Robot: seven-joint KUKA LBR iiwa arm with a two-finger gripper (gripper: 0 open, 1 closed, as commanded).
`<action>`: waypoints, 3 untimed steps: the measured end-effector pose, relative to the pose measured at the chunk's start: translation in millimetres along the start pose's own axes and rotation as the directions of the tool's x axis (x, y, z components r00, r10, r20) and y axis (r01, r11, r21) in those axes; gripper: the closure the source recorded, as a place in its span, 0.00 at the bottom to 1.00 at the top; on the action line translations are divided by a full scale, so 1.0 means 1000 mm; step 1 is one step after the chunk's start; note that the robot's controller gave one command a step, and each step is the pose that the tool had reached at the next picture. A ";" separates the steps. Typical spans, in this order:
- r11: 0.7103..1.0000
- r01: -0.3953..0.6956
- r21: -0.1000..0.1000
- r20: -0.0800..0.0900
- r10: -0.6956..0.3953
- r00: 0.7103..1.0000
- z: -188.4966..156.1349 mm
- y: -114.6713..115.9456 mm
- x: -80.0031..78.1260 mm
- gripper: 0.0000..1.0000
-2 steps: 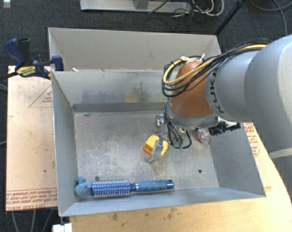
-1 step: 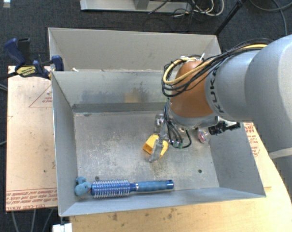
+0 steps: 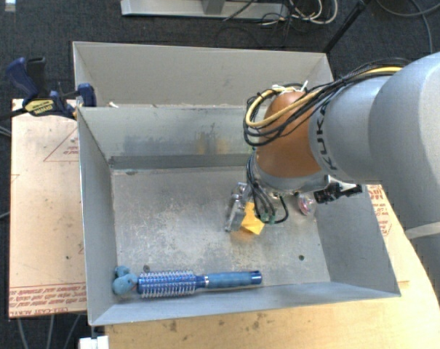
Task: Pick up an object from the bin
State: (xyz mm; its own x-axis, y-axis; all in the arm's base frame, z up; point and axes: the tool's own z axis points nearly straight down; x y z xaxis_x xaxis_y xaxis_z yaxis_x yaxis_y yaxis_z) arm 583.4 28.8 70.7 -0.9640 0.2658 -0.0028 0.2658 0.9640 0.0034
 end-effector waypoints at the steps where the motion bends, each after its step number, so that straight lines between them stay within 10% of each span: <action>1: 1.000 0.003 0.000 0.005 -0.003 1.000 -0.066 0.001 -0.002 1.00; 3: 1.000 0.007 0.000 0.005 -0.007 1.000 -0.118 0.003 -0.004 1.00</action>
Offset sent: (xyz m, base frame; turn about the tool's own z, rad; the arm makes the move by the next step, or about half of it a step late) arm 0.0002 0.0001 0.0622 0.0000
